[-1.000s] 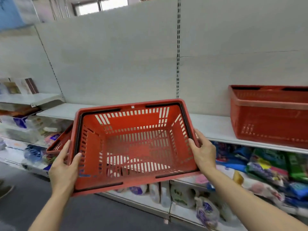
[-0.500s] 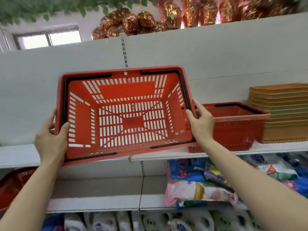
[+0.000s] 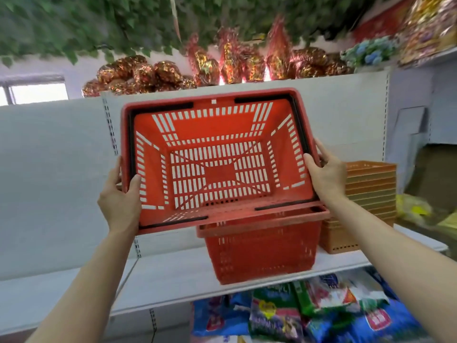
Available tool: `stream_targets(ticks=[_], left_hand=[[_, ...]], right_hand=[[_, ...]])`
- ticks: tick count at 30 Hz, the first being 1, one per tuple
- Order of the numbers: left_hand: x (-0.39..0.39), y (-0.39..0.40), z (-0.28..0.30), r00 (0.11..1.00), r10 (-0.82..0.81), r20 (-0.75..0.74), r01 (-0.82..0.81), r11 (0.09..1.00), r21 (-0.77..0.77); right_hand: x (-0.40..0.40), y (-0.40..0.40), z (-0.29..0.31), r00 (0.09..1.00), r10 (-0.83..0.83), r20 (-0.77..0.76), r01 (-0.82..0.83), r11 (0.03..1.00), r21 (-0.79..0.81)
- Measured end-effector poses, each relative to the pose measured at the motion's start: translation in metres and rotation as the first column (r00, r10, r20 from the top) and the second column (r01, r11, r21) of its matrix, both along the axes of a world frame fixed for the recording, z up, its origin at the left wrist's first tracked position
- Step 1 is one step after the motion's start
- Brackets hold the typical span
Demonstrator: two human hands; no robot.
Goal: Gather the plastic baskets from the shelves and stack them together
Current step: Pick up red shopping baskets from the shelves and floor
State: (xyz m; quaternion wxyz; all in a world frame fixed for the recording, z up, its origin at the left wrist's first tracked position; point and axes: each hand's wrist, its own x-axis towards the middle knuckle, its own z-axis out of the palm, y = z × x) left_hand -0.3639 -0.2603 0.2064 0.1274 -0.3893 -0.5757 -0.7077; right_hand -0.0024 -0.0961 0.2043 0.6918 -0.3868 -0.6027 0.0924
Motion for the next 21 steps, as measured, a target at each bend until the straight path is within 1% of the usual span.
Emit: stream_targets(ticks=[4,8,11,12,14,16,18,19,21], left_hand=[[0.040,0.059,-0.003,0.999,-0.037,0.003,0.037,0.998,-0.041],[0.052,0.102,-0.010,0.999,-0.042,0.019,0.044,0.993,-0.112],[0.048,0.121,-0.012,0.993,-0.064,0.099,0.085,0.971,-0.222],[0.041,0.127,-0.013,0.987,-0.087,0.135,0.121,0.956,-0.266],[0.027,0.138,-0.014,0.956,-0.185,0.227,0.251,0.918,-0.308],[0.015,0.142,-0.020,0.915,-0.281,0.289,0.370,0.868,-0.331],[0.010,0.144,-0.031,0.862,-0.377,0.338,0.482,0.815,-0.321],[0.009,0.143,-0.036,0.835,-0.411,0.366,0.525,0.796,-0.302],[0.005,0.148,-0.043,0.800,-0.448,0.398,0.572,0.771,-0.281]], right_hand=[[0.044,0.052,-0.006,0.998,-0.033,0.059,0.034,0.999,-0.014],[0.064,0.086,-0.011,0.992,-0.074,0.106,0.080,0.996,-0.049],[0.068,0.108,-0.016,0.987,-0.068,0.148,0.088,0.987,-0.135],[0.068,0.115,-0.017,0.985,-0.054,0.161,0.084,0.979,-0.183],[0.068,0.133,-0.018,0.988,-0.015,0.153,0.060,0.955,-0.289],[0.067,0.144,-0.019,0.994,0.075,0.076,-0.039,0.916,-0.399],[0.066,0.152,-0.020,0.979,0.201,-0.017,-0.184,0.855,-0.485],[0.067,0.153,-0.022,0.969,0.243,-0.039,-0.228,0.829,-0.511],[0.069,0.160,-0.034,0.965,0.260,-0.019,-0.228,0.806,-0.546]])
